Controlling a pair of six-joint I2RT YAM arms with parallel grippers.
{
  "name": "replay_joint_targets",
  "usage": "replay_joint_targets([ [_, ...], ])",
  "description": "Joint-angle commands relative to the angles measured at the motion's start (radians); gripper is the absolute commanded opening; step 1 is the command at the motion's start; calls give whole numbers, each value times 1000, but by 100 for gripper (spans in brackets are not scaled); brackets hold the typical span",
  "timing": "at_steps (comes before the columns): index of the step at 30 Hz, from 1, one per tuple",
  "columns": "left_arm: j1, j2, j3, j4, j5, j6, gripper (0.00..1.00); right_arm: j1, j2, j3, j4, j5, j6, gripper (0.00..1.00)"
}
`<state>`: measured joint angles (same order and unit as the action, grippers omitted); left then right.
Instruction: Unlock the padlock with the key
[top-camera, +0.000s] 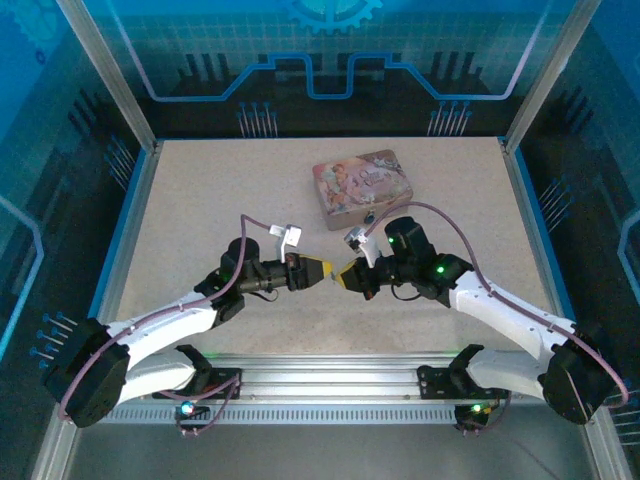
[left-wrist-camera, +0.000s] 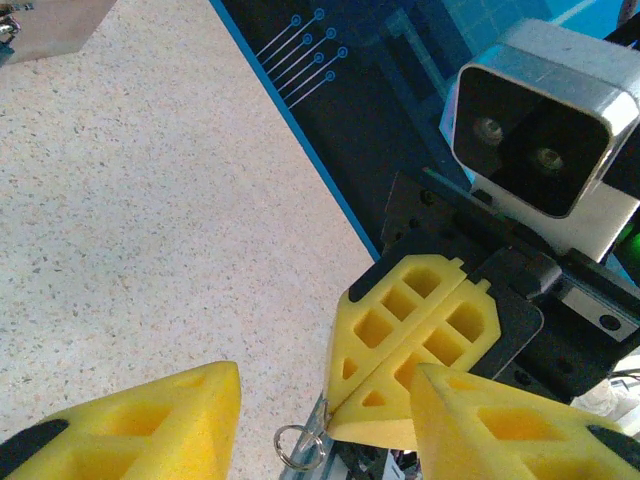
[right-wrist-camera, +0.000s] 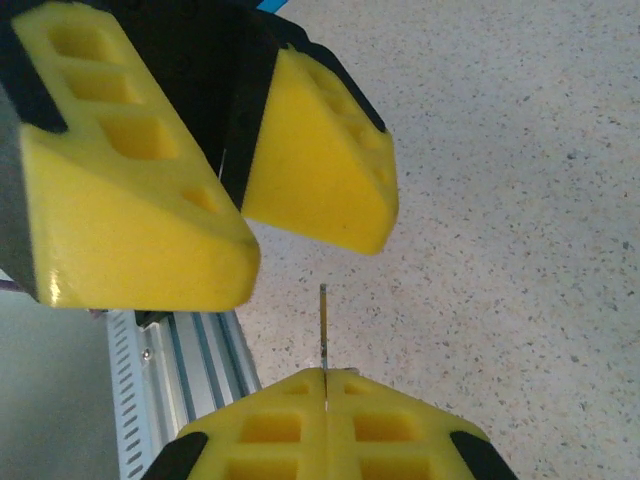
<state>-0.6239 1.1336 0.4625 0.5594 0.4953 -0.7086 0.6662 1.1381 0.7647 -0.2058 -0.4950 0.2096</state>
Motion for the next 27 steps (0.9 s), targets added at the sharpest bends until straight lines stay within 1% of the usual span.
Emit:
replay_joint_targets([
  [1, -7, 10, 32, 27, 20, 6, 49, -8, -15, 20, 35, -43, 0, 0],
  [4, -10, 15, 35, 27, 22, 8, 47, -8, -14, 20, 50, -44, 14, 0],
  [11, -16, 17, 39, 27, 27, 14, 37, -7, 7, 33, 70, -53, 34, 0],
  [16, -19, 13, 39, 32, 27, 14, 24, -7, 21, 35, 70, -52, 36, 0],
  [22, -19, 2, 38, 32, 18, 17, 2, -8, 34, 41, 58, -53, 37, 0],
  [23, -18, -1, 37, 30, 16, 19, 0, -10, 35, 41, 53, -53, 36, 1],
  [25, -20, -8, 38, 28, 9, 21, 0, -15, 30, 36, 57, -56, 38, 5],
  [27, -18, -15, 39, 24, 4, 22, 0, -31, 15, 20, 85, -76, 53, 12],
])
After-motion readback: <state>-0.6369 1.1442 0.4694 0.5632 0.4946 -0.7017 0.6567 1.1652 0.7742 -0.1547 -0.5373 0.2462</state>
